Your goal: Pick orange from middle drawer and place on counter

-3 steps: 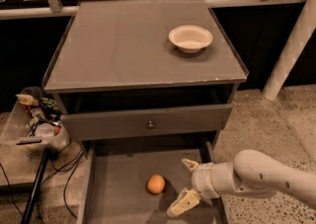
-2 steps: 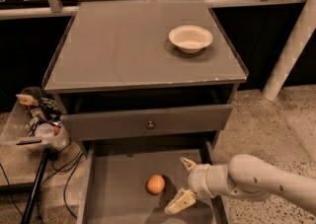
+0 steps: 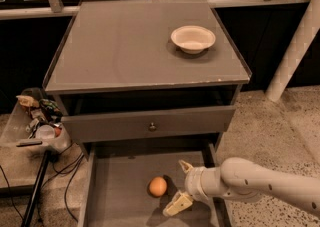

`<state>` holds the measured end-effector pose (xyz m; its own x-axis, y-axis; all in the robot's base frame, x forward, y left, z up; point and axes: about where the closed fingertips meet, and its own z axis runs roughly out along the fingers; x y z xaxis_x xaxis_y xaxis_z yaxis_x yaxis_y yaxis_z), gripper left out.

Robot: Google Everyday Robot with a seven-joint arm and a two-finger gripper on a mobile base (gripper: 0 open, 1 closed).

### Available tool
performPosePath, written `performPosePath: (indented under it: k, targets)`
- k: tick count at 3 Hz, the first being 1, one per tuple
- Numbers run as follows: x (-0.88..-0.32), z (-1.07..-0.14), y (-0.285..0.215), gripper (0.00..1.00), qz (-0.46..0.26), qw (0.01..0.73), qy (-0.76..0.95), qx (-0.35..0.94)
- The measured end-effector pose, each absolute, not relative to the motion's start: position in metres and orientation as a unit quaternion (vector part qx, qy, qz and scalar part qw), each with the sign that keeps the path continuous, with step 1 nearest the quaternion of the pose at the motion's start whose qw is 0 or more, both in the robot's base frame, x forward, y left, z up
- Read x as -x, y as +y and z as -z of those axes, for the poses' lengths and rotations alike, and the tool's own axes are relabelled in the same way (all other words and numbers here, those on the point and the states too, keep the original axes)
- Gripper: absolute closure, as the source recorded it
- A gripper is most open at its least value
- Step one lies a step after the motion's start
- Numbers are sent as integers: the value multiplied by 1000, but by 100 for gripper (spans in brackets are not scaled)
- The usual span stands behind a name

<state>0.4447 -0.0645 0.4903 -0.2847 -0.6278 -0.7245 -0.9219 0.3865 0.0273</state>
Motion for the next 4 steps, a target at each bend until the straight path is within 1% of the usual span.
performPosePath:
  k: [1,2,4]
  targets:
    - [-446,-470,-55,0,-241,314,771,499]
    - [-453,-456,-44,0,-248,328,768,491]
    - [-485,-435,-21,0,-282,374,752,464]
